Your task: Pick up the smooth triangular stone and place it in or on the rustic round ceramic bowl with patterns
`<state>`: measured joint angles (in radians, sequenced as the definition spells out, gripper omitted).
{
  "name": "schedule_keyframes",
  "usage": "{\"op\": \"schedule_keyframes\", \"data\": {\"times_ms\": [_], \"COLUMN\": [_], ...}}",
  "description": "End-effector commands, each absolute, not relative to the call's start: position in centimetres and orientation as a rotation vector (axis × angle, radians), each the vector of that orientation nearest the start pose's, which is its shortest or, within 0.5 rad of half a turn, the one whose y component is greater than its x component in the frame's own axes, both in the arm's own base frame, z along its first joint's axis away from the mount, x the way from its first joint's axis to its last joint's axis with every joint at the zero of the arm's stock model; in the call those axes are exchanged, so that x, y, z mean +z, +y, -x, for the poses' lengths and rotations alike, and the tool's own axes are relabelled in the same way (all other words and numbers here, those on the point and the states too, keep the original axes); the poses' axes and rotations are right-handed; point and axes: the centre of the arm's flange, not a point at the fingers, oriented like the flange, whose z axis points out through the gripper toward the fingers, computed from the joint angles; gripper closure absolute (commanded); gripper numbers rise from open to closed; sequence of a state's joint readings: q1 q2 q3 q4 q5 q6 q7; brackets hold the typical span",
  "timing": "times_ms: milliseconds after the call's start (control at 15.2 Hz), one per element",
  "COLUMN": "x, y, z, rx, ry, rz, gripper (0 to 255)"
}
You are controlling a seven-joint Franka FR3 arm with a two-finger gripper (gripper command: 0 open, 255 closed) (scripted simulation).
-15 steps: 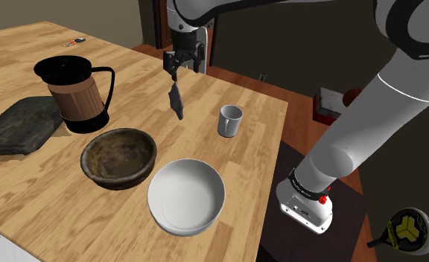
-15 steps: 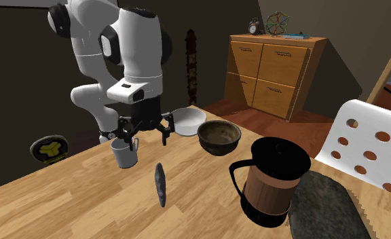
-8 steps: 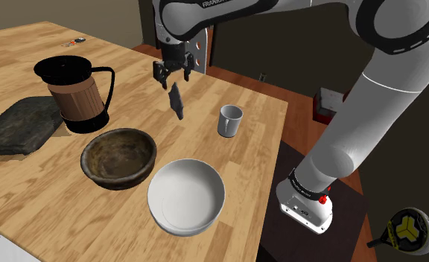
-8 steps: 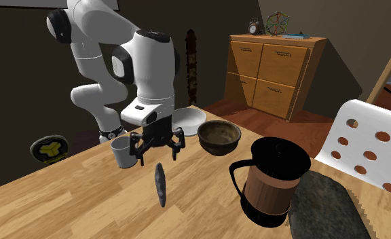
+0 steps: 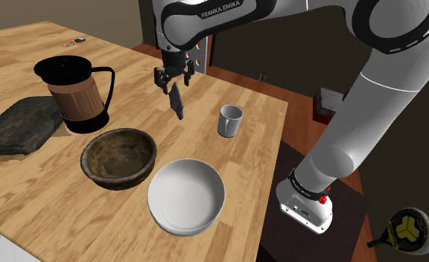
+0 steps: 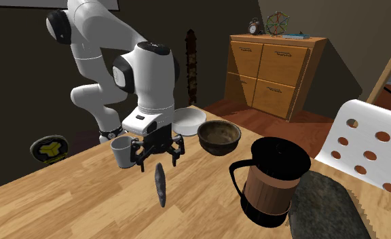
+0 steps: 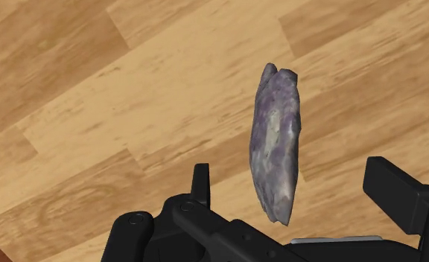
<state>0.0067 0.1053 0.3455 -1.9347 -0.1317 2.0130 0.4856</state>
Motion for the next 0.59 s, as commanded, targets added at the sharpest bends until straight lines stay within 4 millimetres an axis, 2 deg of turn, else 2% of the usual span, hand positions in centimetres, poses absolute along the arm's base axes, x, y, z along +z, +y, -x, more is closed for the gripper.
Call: {"op": "schedule_keyframes", "data": {"times_ms": [0, 132, 198, 528], "x": [43.28, 43.28, 43.28, 43.27], "y": [18.84, 18.84, 18.84, 18.85], "z": [-54.85, -54.85, -54.85, -54.85], "rx": [-0.025, -0.025, -0.025, -0.025], "ry": [0.125, 0.125, 0.125, 0.125], "rz": [3.223, 3.223, 3.223, 3.223], "gripper": [0, 0, 255, 255]}}
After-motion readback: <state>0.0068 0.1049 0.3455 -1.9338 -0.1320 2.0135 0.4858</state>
